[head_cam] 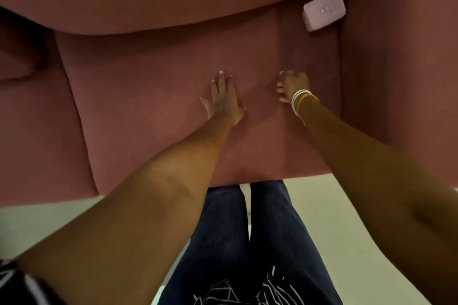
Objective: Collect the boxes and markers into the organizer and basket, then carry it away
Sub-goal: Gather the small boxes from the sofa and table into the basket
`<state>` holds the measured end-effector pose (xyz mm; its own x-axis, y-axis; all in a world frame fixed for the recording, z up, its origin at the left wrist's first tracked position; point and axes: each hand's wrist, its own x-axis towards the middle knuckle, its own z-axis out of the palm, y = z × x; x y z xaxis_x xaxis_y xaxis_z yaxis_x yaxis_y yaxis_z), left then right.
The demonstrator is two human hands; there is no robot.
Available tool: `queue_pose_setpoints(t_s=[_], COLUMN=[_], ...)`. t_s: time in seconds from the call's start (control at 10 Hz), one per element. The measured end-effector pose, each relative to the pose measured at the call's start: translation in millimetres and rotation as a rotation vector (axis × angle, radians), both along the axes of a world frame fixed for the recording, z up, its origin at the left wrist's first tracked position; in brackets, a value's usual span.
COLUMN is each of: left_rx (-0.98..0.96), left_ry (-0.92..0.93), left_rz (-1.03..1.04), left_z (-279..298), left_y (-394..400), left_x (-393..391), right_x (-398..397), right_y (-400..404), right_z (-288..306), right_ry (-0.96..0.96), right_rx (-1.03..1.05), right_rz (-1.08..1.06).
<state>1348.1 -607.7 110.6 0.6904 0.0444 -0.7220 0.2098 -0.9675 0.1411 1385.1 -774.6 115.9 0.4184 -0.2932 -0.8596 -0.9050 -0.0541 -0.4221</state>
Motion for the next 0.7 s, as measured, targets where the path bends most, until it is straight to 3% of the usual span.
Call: queue_pose_setpoints(t_s=[0.2,0.3,0.4,0.5,0.7], left_rx=[0.058,0.097,0.107,0.107,0.070], left_ry=[0.210,0.345,0.381,0.412,0.425], left_rz=[0.044,0.040,0.034,0.034,0.019], left_z=[-12.5,-16.5,-16.9,-21.5,-4.9], left_y=[-36.5,-38.9,-38.6,-37.8,-34.4], left_x=[-2.1,5.6,7.6,8.7,11.3], right_x=[60.6,95.6,111.9,116.2,102.8], right_y=[-41.1,-43.1,-38.2,-30.1,-18.6], right_z=[5.0,1.8,-2.9,-24.4,-15.2], right_ry=[-0.002,-0.056,-0.062,-0.123,-0.131], right_rx=[0.149,0.224,0.165,0.010,0.063], right_rz=[-0.214,-0.441,-0.568,-0.537,-0.276])
